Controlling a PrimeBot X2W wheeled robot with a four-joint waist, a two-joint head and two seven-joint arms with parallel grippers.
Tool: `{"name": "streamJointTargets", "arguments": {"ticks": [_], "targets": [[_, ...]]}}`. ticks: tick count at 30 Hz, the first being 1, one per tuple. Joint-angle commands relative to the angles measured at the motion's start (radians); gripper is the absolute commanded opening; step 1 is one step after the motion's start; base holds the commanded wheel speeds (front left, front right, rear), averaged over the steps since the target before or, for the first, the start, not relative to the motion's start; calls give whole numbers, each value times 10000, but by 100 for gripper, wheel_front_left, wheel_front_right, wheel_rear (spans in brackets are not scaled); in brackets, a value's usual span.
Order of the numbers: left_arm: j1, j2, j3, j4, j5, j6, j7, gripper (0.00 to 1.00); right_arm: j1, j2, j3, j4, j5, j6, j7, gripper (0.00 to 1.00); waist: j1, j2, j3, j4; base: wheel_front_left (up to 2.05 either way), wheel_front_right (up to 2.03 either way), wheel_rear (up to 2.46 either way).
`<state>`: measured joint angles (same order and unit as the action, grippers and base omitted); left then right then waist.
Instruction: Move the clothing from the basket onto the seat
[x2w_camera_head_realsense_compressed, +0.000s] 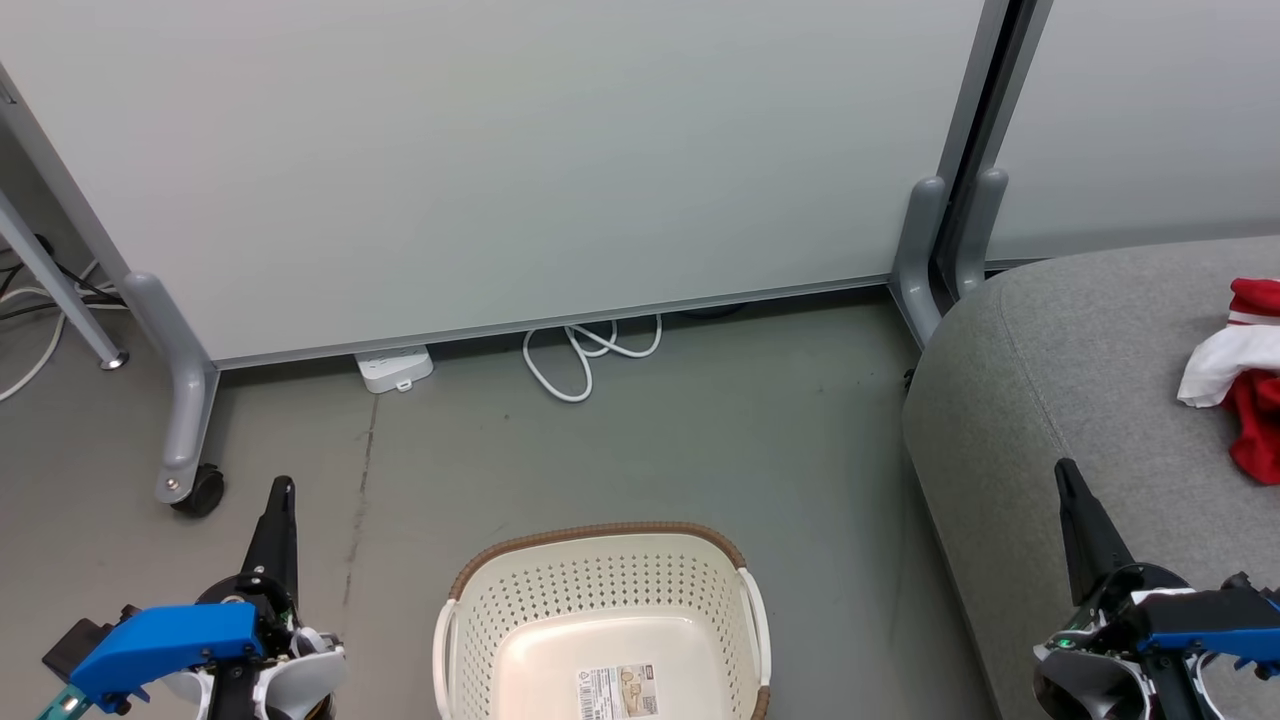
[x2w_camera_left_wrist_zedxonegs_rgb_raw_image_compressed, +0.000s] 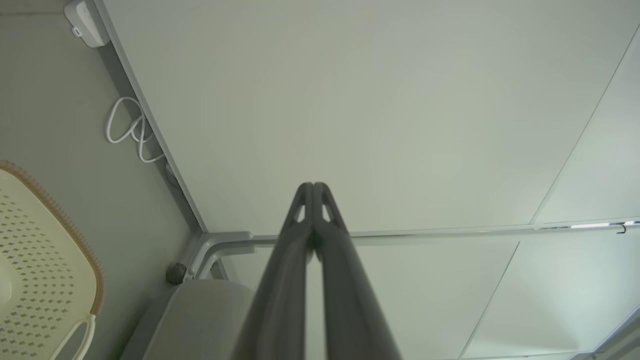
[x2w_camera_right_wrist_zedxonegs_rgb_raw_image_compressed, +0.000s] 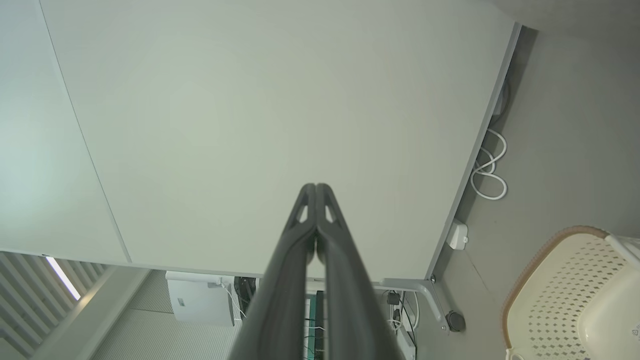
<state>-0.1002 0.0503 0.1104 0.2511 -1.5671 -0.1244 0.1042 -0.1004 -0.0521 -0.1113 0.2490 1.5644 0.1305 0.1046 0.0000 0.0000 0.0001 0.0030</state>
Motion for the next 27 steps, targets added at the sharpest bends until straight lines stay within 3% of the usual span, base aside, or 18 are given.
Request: {"name": "streamJointTargets", "arguments": {"ticks": [1, 27], "targets": [[-142, -2, 26, -61, -155, -101, 63, 0, -141, 25, -33, -39, 193, 4, 55, 0, 0, 0, 4, -5, 0, 0, 0], [-154, -2, 63, -69, -466, -108, 141, 0, -152, 30, -45, -43, 493, 4, 135, 0, 0, 0, 25, -30, 0, 0, 0]]}}
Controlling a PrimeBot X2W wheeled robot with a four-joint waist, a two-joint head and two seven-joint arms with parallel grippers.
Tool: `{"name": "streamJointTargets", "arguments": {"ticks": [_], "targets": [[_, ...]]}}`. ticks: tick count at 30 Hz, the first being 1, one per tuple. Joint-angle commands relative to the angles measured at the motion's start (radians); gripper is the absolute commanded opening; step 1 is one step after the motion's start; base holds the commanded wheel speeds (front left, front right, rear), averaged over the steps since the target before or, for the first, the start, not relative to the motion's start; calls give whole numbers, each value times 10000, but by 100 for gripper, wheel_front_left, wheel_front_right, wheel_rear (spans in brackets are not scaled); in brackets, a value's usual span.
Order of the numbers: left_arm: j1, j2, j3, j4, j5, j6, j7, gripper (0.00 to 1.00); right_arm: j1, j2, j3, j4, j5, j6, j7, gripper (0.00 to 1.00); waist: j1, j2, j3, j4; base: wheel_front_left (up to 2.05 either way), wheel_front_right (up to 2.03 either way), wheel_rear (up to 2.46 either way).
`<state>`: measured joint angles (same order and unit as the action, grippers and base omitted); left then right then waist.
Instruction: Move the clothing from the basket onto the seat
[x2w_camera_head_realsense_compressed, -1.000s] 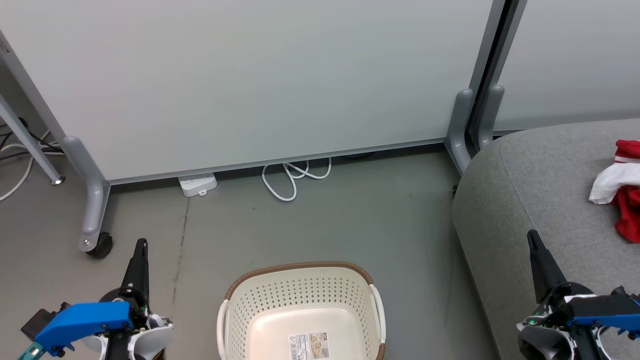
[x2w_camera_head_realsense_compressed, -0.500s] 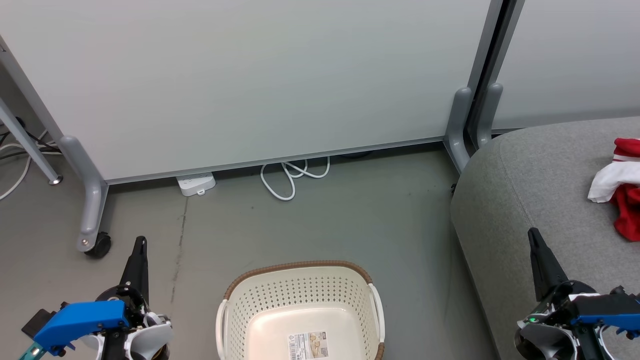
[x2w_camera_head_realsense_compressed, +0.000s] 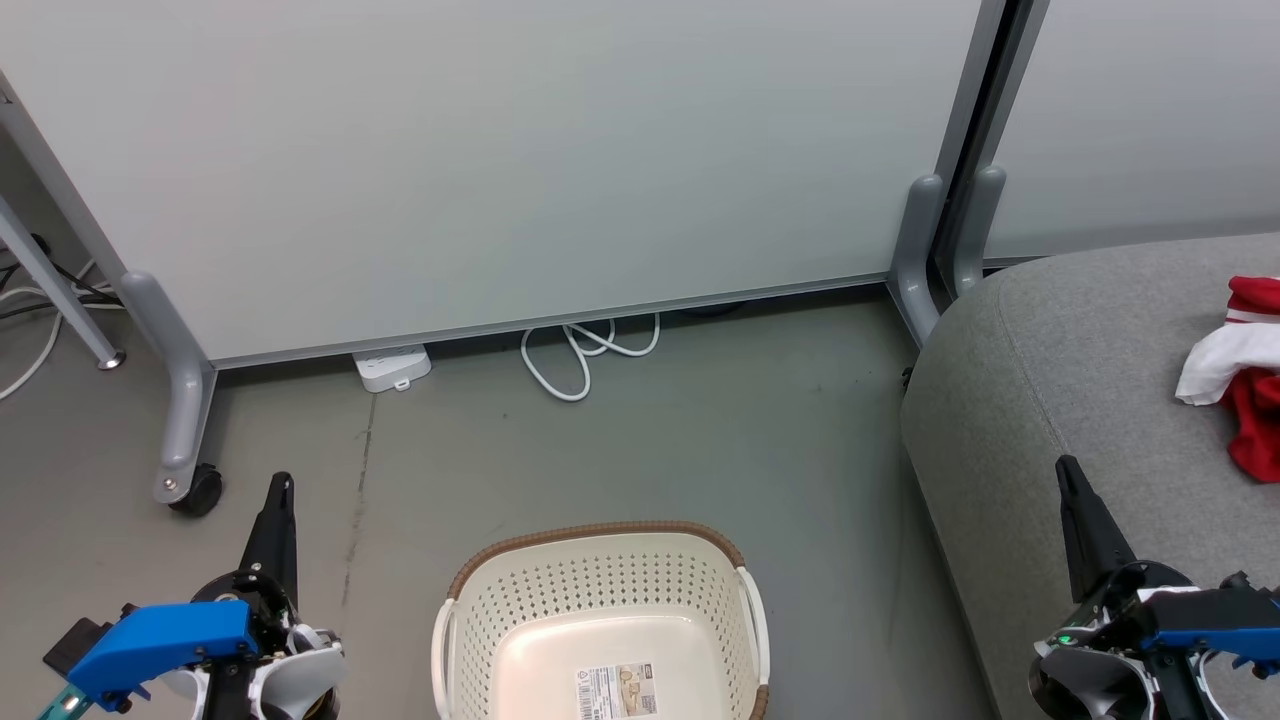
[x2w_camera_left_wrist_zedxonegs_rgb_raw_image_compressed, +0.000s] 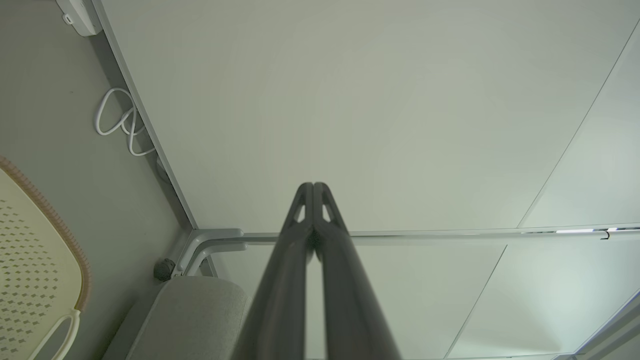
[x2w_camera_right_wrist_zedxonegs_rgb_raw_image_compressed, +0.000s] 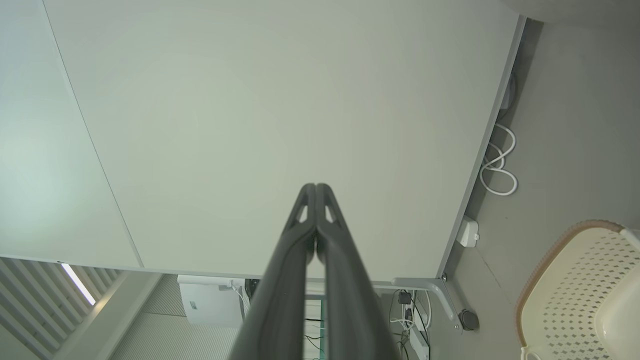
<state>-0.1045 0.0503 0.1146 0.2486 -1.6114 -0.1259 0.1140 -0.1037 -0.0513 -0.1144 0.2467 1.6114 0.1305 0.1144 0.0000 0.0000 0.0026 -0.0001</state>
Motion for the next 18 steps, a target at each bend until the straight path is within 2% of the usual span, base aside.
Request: {"name": "streamJointTargets", "arguments": {"ticks": [1, 18], "targets": [[-112, -2, 21, -44, -23, -93, 43, 0, -119, 22, -14, -20, 23, 4, 37, 0, 0, 0, 0, 1, 0, 0, 0], [-111, -2, 19, -44, -24, -93, 42, 0, -119, 22, -14, -20, 24, 4, 36, 0, 0, 0, 0, 1, 0, 0, 0]]}}
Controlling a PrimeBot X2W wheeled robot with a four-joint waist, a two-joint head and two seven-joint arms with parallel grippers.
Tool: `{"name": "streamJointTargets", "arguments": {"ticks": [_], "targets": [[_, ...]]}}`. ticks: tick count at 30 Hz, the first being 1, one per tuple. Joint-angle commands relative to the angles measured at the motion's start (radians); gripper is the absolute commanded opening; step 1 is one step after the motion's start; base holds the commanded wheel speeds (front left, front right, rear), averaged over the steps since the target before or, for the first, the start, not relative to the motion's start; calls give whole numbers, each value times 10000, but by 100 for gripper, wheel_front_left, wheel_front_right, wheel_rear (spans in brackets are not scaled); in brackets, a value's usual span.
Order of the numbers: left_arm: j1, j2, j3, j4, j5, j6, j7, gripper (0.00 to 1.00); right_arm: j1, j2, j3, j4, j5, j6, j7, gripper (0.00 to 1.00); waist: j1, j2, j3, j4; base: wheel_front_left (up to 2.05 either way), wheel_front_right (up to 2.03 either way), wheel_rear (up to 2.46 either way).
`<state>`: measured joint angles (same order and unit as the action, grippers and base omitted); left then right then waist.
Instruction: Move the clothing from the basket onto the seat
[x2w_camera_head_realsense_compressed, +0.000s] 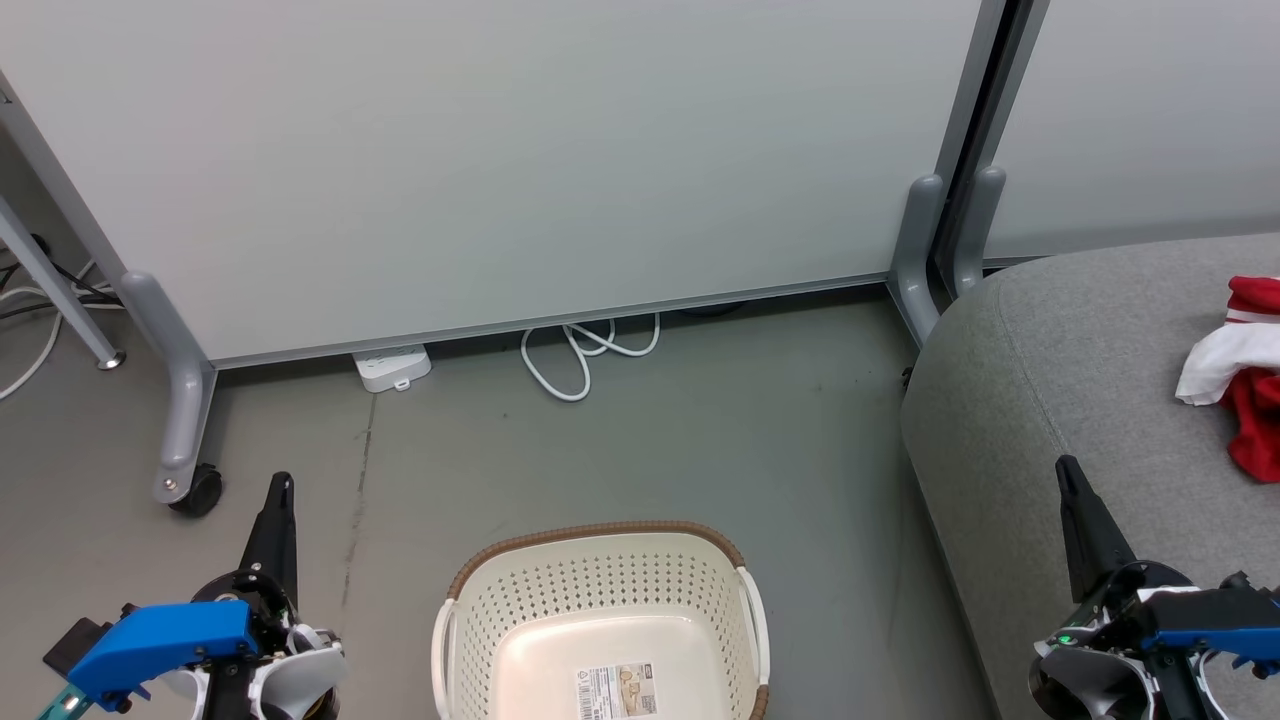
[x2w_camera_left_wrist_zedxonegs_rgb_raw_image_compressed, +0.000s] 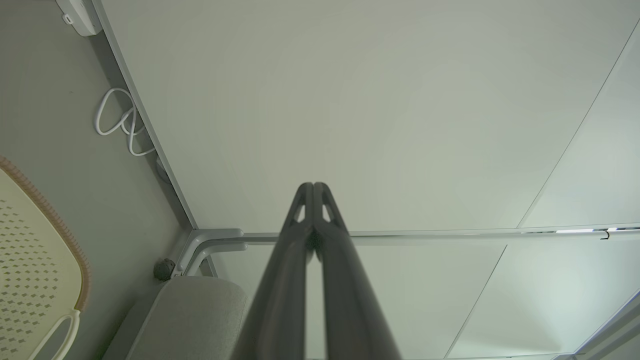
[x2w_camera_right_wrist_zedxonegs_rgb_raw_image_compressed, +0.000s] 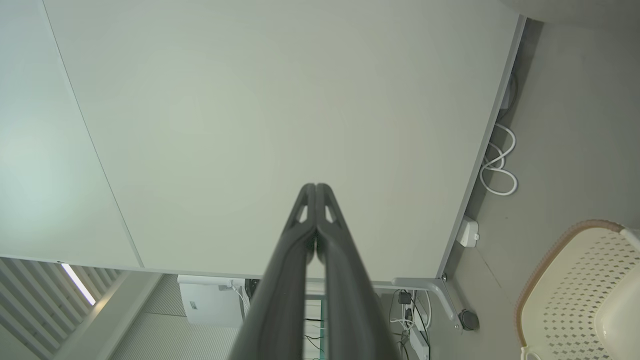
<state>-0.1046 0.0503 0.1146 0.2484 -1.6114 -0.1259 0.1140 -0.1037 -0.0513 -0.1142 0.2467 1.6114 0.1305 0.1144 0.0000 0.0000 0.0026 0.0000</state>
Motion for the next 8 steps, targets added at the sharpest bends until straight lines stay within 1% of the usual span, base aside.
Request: {"name": "streamJointTargets", "arguments": {"ticks": [1, 8], "targets": [[-110, -2, 19, -42, -24, -93, 42, 0, -119, 22, -16, -20, 24, 4, 36, 0, 0, 0, 0, 1, 0, 0, 0], [-110, -2, 19, -42, -25, -93, 42, 0, -119, 22, -14, -20, 25, 4, 35, 0, 0, 0, 0, 1, 0, 0, 0]]}}
